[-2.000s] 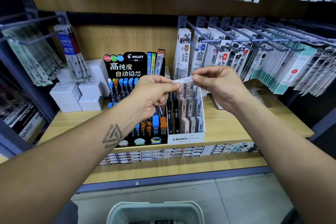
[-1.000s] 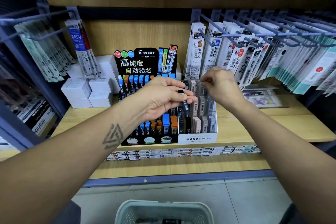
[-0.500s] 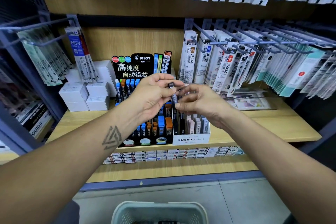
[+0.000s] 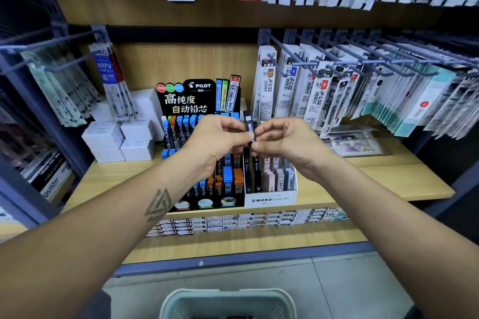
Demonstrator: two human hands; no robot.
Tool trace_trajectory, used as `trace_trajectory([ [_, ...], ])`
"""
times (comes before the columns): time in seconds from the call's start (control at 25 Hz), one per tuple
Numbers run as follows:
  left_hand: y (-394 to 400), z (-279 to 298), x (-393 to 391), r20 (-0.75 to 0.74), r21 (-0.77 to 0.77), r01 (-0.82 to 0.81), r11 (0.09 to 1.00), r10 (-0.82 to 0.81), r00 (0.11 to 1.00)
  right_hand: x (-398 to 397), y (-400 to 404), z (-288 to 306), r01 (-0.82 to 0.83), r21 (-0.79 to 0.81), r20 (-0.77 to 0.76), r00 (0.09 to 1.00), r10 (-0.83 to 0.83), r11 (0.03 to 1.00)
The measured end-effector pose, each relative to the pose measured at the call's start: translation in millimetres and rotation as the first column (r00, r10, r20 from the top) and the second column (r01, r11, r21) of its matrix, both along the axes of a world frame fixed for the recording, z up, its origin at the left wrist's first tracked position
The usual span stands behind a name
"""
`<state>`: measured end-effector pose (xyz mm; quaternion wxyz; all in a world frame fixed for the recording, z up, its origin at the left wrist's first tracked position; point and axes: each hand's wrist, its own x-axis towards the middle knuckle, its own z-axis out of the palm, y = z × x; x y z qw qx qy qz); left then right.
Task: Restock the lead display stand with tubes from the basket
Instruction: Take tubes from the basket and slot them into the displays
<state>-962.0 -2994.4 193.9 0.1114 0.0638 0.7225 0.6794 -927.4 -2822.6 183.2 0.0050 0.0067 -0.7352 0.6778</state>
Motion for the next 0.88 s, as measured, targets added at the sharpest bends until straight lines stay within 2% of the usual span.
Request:
trace_trajectory([
  [0.2,0,5,-1,0.035,0.082,-0.018,0.996,0.016,0.999,-7,12,1,0.075,0.030,-0.019,0.997,-0.075,0.997],
  [0.28,-2,7,-3,0.034,0.109,-0.024,0.994,0.020,0.999,-9,16,6,0.113,-0.029,-0.059,0.992,-0.115,0.993],
  [0.36,-1,7,-3,0.022,0.069,-0.014,0.998,0.013,1.000,-13,20,11,0.167,-0.064,-0.128,0.976,-0.175,0.984],
  [0.4,-1,6,-3,-0.002,0.019,-0.018,1.000,0.018,1.000,-16,22,13,0.216,-0.035,-0.170,0.961,-0.219,0.976],
  [0.48,-2,4,-8,-0.109,-0.135,-0.055,0.989,0.040,0.993,-25,30,15,0.348,0.169,-0.298,0.910,-0.289,0.922],
  [0.56,-5,3,-15,-0.283,-0.336,-0.115,0.935,0.017,0.959,-34,36,15,0.439,0.439,-0.429,0.869,-0.247,0.784],
  [0.6,-8,3,-17,-0.364,-0.432,-0.144,0.890,-0.026,0.931,-38,36,15,0.450,0.526,-0.458,0.865,-0.205,0.722],
  [0.72,-13,2,-18,-0.491,-0.612,-0.208,0.763,-0.160,0.857,-46,24,13,0.414,0.632,-0.467,0.878,-0.105,0.655],
  [0.88,-17,0,-18,-0.497,-0.656,-0.214,0.724,-0.200,0.845,-57,10,9,0.404,0.685,-0.484,0.874,-0.036,0.606],
])
